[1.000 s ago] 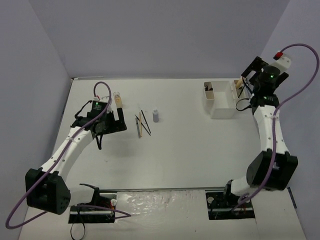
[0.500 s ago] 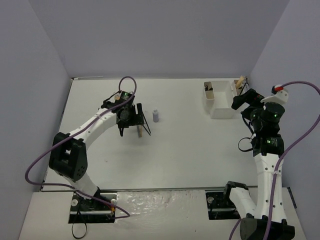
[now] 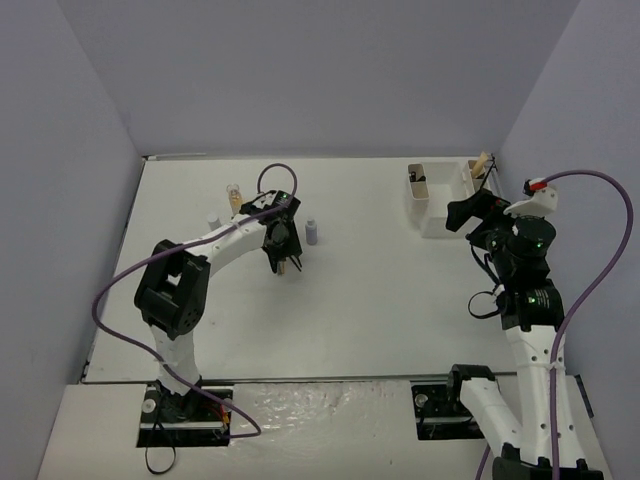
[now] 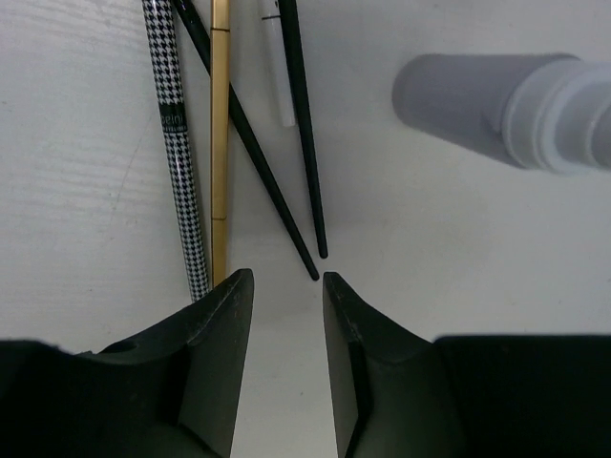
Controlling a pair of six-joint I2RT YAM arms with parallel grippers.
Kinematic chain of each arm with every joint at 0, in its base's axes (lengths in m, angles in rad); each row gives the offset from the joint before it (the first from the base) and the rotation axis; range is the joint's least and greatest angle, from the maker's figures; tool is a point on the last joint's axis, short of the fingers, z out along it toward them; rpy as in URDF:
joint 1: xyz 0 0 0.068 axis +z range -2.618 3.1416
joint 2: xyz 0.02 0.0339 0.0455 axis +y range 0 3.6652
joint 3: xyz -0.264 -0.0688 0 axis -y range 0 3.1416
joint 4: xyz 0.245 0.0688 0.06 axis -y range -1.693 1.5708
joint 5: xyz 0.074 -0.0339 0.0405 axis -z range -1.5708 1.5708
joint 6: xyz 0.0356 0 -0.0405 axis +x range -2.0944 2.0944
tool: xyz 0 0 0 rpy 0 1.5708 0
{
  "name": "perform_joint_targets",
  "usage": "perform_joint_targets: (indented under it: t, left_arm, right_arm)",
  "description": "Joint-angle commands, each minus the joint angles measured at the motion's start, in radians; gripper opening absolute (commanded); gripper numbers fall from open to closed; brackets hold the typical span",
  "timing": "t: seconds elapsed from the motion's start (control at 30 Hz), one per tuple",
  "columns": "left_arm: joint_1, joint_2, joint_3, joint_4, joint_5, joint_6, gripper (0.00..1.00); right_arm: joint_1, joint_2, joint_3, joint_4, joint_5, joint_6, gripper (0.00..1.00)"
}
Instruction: Organize the makeup
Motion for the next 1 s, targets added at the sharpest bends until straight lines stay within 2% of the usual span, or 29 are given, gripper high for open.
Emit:
perform_joint_targets:
  t: [0.0, 0.27, 0.7, 0.97]
  left_arm:
    - [-0.001, 0.027, 0.09, -0.011, -0.082, -0.096, 0.3]
    - [-0.004, 0.115, 0.165, -0.067, -0.109, -0.13, 0.24]
    - [-0.005, 0.197, 0.219, -0.15, -0.131, -0.131, 0.22]
    - [-0.004, 0.178, 0.159, -0.173, -0.151, -0.096, 0.1]
  right_arm:
    - [0.033, -0.028, 0.01, 0.043, 0.07, -0.044, 1.0]
    - [0.088, -0.072, 0.008, 0.026, 0.18, -0.076, 1.0]
    - [0.138, -0.106, -0.006, 0.019, 0.268, -0.102, 1.0]
    - [0.159, -0.12, -0.007, 0.011, 0.303, -0.112, 1.0]
